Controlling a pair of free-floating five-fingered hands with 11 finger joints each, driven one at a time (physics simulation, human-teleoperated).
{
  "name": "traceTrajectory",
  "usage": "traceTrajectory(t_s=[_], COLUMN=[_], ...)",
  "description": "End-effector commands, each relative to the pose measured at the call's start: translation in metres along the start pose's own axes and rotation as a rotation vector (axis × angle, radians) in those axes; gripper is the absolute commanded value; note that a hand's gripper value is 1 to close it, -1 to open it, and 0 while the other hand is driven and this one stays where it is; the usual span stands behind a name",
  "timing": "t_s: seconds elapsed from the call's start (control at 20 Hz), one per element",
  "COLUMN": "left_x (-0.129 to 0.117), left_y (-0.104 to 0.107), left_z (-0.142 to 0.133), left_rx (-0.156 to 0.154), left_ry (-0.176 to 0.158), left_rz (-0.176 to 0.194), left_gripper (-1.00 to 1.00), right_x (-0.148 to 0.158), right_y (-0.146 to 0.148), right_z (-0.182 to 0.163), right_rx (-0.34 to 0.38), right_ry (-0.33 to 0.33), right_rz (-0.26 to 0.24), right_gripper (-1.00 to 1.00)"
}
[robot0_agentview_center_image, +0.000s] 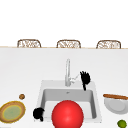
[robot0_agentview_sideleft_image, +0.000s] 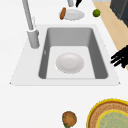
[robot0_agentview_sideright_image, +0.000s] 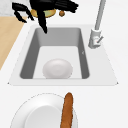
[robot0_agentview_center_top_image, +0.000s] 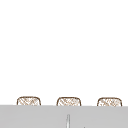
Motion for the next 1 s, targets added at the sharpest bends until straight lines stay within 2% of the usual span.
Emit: traceTrajectory(t_s=[0.0,0.1,0.45,0.95], left_x=[0.000,0.000,0.000,0.000], left_y=[0.000,0.000,0.000,0.000], left_z=[0.000,0.000,0.000,0.000], left_rx=[0.000,0.000,0.000,0.000], left_ry=[0.000,0.000,0.000,0.000], left_rz=[0.000,0.000,0.000,0.000], left_gripper=[0.00,0.00,0.00,0.00], right_x=[0.013,0.018,0.021,0.023], right_y=[0.003,0.004,0.007,0.009], right_z=[-0.030,-0.043,-0.081,-0.126], right_rx=[0.030,0.051,0.179,0.421], right_ry=[0.002,0.018,0.003,0.007], right_rz=[-0.002,-0.013,0.009,0.010], right_gripper=[-1.00,-1.00,-1.00,-1.00])
